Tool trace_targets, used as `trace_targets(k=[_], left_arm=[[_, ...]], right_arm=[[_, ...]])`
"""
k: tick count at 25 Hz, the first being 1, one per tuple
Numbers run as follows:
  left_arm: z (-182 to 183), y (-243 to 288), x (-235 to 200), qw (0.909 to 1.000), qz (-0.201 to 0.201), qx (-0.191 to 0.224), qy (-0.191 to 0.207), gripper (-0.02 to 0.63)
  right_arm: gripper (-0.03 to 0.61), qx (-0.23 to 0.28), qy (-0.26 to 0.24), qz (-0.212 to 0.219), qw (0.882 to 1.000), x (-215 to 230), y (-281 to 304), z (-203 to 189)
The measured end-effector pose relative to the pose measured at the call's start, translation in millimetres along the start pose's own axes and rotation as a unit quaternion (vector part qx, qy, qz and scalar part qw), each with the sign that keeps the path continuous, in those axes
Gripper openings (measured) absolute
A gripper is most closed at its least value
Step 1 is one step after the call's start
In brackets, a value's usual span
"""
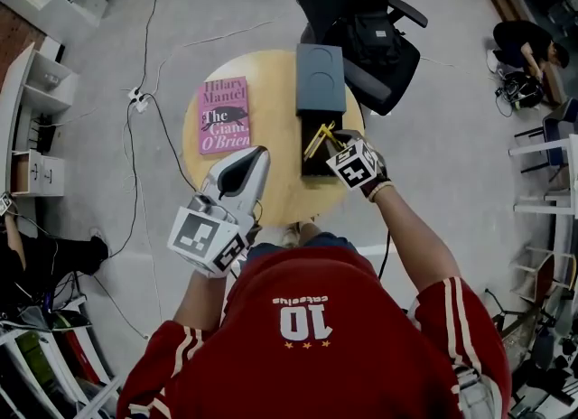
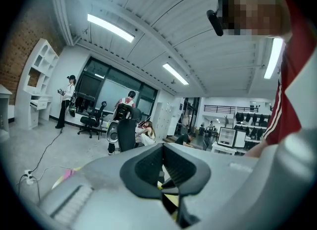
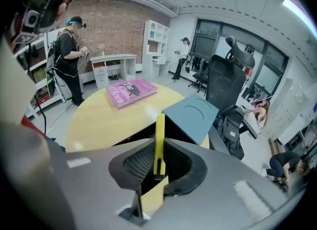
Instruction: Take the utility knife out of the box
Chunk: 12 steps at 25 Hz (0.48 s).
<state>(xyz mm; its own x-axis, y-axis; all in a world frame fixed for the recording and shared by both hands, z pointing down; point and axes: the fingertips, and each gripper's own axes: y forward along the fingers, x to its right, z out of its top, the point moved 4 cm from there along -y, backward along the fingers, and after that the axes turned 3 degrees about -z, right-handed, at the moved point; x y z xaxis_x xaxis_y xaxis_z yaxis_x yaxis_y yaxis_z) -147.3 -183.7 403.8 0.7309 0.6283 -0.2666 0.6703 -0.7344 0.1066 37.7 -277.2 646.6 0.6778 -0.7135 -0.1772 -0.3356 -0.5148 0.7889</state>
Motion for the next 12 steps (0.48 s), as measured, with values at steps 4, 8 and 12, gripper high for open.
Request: trace_targets(k=[4, 8, 12], left_arm=[[1, -11, 9, 1.0000, -0.006, 0.003, 0.008, 0.003], [4, -19, 17, 0.9996, -0.017, 0.012, 0.020, 0.003], [11, -28, 22, 0.9991, -0.022, 0.023, 0.027, 0.003]], right_arm=[[0.051, 0.044, 0.018, -0.016, 0.999, -3, -32, 18], [0.051, 0.085, 0.031, -0.033, 0.995, -5, -61, 34], [0.051, 0.120, 0.051, -0.045, 0.990, -11, -99, 52]])
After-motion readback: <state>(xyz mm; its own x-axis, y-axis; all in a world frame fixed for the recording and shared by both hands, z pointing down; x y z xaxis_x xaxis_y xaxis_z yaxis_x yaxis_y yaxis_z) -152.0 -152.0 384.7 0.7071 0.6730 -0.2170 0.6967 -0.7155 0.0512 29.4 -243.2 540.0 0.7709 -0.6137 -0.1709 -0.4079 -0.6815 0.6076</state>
